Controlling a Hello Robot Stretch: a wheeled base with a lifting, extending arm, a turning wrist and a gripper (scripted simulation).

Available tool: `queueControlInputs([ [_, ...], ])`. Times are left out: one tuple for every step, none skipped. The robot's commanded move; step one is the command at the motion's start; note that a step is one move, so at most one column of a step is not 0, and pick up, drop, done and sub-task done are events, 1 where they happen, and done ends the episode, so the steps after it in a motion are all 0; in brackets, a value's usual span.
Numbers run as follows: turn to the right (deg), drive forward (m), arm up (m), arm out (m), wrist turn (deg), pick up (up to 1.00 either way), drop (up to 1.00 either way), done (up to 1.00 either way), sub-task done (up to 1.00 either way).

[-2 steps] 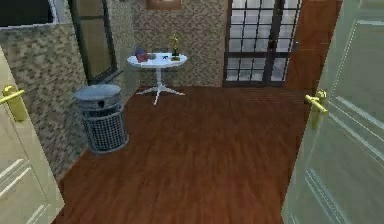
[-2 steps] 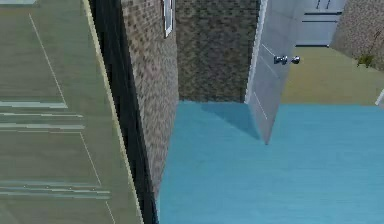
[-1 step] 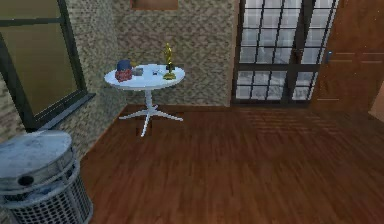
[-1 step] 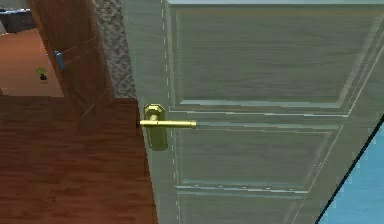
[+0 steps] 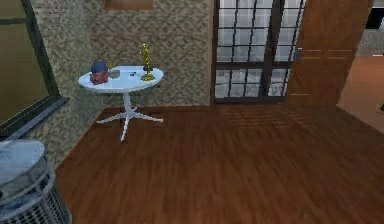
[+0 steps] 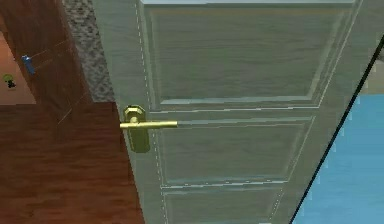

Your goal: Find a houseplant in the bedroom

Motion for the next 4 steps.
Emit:
queueControlInputs([
  [0.0, 0.50, 0.00, 0.00, 0.0, 0.00, 0.00, 0.00, 0.00],
  [42.0, 0.00, 0.00, 0.00, 0.0, 0.00, 0.00, 0.00, 0.00],
  [0.0, 0.45, 0.00, 0.00, 0.0, 0.00, 0.00, 0.00, 0.00],
  [0.0, 1.00, 0.00, 0.00, 0.0, 0.00, 0.00, 0.00, 0.00],
])
